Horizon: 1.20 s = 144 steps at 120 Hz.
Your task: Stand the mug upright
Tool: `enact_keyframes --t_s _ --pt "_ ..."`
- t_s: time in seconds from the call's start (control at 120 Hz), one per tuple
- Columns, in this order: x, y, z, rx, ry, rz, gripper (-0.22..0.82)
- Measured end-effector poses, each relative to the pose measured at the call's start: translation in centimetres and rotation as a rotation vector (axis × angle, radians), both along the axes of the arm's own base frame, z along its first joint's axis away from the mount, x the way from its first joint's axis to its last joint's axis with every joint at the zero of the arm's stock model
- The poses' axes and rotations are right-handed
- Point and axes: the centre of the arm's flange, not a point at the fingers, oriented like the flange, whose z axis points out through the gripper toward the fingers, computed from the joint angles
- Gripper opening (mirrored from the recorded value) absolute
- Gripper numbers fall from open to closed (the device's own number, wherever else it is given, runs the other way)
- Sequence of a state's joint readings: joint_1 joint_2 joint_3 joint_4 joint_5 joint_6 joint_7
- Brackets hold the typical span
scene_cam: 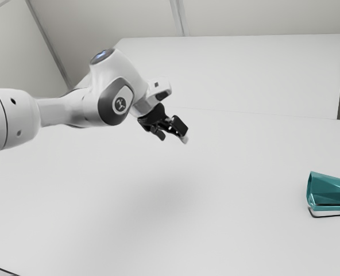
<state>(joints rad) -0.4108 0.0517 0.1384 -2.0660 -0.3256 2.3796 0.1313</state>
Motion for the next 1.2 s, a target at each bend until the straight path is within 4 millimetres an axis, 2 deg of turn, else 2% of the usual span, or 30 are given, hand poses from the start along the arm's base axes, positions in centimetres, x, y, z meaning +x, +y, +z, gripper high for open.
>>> enact_keyframes --t_s 0.117,0.275,0.383,0.55,0.633,0.783,0.867,1.033,1.2 --pt "0.5 -3.5 -2.2 -0.07 -0.029 0.033 0.6" --pt "0.0 -8.3 -3.8 -0.147 -0.039 0.052 0.6" --pt "-0.4 -10.7 -5.5 -0.156 -0.03 0.049 0.6" --pt "-0.5 -16.2 -7.1 -0.164 -0.031 0.006 0.6" --pt "-0.5 -18.2 -8.5 -0.166 -0.019 -0.004 0.6" --pt "-0.8 -23.0 -8.0 -0.195 -0.039 -0.041 0.6" --pt "-1.4 -24.5 -8.1 -0.207 -0.036 -0.045 0.6" --pt "-3.5 -28.0 -9.8 -0.23 -0.025 -0.044 0.6" --pt "-2.6 -29.9 -10.1 -0.253 -0.058 -0.021 0.6"
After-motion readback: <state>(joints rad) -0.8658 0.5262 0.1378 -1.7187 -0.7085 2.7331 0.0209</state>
